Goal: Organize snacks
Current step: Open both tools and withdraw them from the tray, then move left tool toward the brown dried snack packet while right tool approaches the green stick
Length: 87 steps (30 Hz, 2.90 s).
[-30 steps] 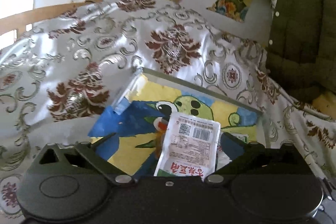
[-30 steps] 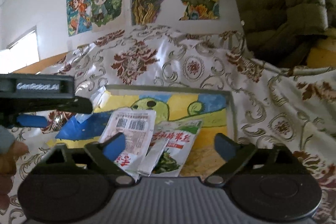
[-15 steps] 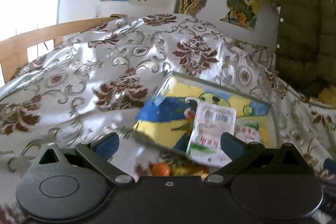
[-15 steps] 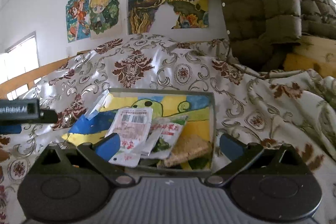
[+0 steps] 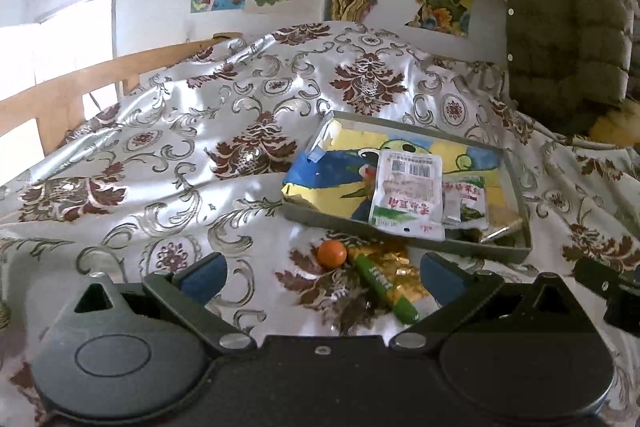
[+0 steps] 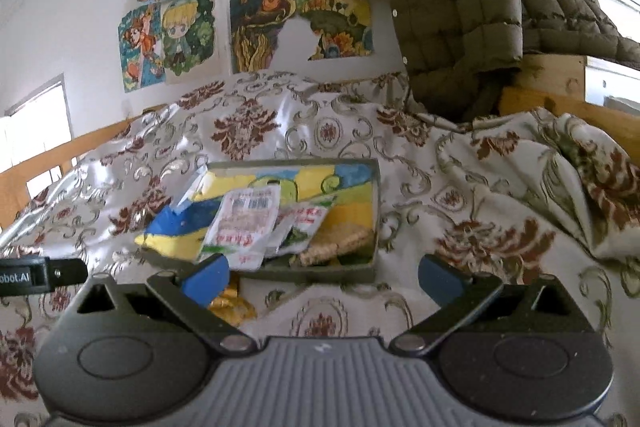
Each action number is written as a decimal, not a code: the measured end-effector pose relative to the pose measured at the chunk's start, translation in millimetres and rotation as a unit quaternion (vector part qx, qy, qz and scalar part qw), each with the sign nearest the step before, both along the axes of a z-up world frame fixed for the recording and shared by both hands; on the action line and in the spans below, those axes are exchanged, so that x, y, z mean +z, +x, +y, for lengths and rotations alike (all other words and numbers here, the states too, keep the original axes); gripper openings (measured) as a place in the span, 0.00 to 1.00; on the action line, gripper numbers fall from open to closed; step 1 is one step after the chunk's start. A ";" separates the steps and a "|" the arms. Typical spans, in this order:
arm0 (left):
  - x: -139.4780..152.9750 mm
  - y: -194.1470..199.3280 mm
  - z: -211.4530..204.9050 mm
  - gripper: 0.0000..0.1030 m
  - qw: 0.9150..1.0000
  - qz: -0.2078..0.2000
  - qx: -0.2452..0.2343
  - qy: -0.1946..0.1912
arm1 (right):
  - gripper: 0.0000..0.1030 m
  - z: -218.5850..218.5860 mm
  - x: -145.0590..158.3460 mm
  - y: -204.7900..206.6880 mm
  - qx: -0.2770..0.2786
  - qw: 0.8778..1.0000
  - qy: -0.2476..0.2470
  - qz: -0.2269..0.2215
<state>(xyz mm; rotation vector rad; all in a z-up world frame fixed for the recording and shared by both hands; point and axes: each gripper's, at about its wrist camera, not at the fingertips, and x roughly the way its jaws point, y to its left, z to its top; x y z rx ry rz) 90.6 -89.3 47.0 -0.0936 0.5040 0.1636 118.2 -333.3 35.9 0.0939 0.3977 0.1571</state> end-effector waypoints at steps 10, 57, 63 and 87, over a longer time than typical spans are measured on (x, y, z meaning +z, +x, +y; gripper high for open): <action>-14.3 -43.8 0.8 0.99 0.999 -0.007 0.020 0.035 | 1.00 8.1 -12.2 -31.1 0.003 1.000 -0.019 0.025; -61.8 -62.7 57.4 0.99 0.993 0.068 0.055 0.079 | 1.00 82.9 -46.1 -34.8 0.120 0.983 -0.102 0.097; -65.3 -61.3 62.9 0.99 0.992 0.078 0.067 0.076 | 1.00 94.1 -47.9 -37.1 0.141 0.979 -0.115 0.095; -64.2 -31.4 67.9 0.99 0.991 0.084 0.065 0.083 | 1.00 101.2 -51.1 -12.0 0.134 0.976 -0.161 0.056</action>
